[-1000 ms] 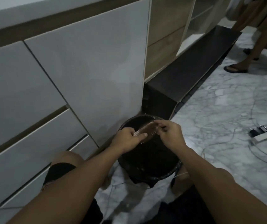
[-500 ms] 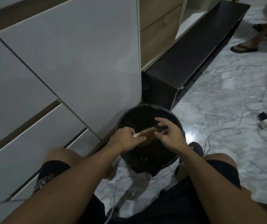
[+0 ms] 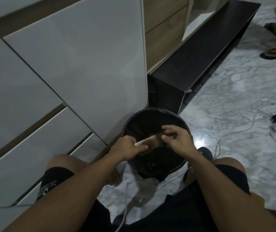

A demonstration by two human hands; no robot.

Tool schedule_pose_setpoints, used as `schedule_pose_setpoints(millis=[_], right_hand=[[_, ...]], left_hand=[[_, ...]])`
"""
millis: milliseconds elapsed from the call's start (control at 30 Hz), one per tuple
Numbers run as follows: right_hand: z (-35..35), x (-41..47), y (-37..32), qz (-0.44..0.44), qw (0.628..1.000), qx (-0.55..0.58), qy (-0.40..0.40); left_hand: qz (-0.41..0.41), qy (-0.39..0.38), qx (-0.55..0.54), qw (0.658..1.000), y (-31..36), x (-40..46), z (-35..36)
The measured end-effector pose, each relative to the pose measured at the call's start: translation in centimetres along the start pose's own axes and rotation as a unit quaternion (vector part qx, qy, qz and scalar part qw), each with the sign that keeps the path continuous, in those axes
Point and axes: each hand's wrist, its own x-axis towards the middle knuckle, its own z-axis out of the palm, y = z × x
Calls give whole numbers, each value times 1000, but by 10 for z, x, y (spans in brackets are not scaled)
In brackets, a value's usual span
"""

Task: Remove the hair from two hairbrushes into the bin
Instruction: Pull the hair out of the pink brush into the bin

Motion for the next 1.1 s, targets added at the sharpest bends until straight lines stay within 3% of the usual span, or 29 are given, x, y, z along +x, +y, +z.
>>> schedule_pose_setpoints(millis=[133,333,467,633,833,933,1100], right_hand=[[10,-7,-2,-55,991,-105,-55],[8,-5,3,-22,989,-101,106],[12,-4,1,-37,976,-151,154],[12,-5,-9,-41,980,-177,84],[17,-7,-14,-118,973,-196,39],[20,-9,-10,-142,965,-206,78],[13,-9,-6,-72,966,-212,133]], left_hand=[[5,-9,-7,1000,6,-2,1],[-17,9,-11,1000,4,-7,2],[-22,41,14,999,7,-10,-1],[-43,53,-1,998,18,-10,-4],[-29,26,-39,998,23,-13,-6],[-25,28,-36,999,23,-13,-5],[-33,37,-22,999,19,-16,-7]])
